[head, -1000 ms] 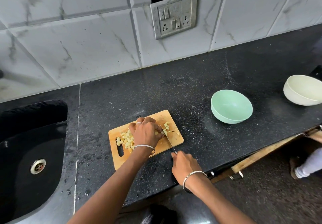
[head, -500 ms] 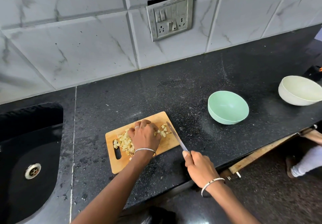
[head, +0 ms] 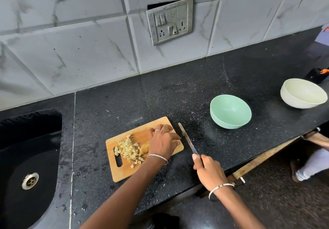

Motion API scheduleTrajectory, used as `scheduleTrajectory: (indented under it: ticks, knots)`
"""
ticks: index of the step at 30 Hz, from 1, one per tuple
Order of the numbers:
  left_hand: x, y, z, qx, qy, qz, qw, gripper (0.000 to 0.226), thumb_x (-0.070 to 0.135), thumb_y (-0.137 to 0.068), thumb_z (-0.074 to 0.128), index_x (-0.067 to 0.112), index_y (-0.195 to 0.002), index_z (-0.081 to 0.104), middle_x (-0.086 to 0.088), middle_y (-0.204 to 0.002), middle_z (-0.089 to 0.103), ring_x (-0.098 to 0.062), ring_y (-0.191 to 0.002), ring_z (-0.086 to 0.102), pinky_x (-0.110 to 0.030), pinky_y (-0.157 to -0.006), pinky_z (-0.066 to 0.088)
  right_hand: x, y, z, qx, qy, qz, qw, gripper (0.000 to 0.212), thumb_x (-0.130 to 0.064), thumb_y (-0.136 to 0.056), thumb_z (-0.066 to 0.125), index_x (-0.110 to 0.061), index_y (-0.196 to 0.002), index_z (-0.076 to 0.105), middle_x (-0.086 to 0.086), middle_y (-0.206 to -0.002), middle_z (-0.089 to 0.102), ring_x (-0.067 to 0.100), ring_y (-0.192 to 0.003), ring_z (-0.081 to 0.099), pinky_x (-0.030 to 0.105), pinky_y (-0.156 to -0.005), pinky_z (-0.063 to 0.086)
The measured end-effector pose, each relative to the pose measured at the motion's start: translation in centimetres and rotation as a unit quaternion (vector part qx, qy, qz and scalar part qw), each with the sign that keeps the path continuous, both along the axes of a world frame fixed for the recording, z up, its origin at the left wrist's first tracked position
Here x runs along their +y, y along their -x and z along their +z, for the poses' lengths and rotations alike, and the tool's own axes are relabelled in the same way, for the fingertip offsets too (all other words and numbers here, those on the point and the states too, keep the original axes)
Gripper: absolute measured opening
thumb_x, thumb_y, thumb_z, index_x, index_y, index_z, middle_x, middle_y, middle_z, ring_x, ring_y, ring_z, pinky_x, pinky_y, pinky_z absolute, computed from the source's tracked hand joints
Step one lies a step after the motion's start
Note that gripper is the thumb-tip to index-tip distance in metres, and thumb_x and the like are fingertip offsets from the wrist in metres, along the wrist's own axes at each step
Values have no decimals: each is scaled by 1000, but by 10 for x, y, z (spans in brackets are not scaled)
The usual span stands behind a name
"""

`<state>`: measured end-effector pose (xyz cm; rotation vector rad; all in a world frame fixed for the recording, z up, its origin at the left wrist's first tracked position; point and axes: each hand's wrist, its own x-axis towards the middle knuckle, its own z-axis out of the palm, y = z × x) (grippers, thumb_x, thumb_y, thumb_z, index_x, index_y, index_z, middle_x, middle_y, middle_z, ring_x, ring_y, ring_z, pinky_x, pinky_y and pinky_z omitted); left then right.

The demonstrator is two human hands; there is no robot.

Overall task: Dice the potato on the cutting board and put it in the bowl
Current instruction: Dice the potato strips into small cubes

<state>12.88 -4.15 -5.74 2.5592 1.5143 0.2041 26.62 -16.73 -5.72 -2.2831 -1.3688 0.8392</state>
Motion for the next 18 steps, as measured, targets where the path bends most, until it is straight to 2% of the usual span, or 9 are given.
scheduleTrajectory:
  ticks: [4,8,14,18]
  knots:
    - [0,9,-4,5,-33,26,999,26,57,-80,63,36,-91,71,14,-128,52,-17,-126,37,-45,-101,20,-4,2,-4,14,5,1,1000,46,-48,-102,32,-16,-88,62,3,-91,68,29,-96,61,39,-80,44]
    - [-1,20,-8,-8,-23,60,998,35,66,-73,63,38,-94,71,15,-131,51,-17,-127,37,-42,-99,17,-5,10,-5,6,13,24,1000,46,-49,-102,31,-17,-88,61,5,-89,68,31,-94,61,40,-81,46]
    - [-6,20,-7,-36,-14,79,996,17,47,-81,67,38,-95,72,16,-132,50,-16,-126,38,-43,-98,24,-7,19,-8,-18,26,55,998,43,-52,-101,27,-20,-85,51,6,-91,65,33,-95,60,41,-76,46]
    - [-7,16,-6,-34,-2,95,995,16,44,-80,67,37,-93,72,16,-133,50,-16,-126,37,-44,-97,24,-7,19,-7,-41,22,62,997,38,-53,-101,26,-25,-81,43,7,-90,65,35,-92,62,41,-71,44]
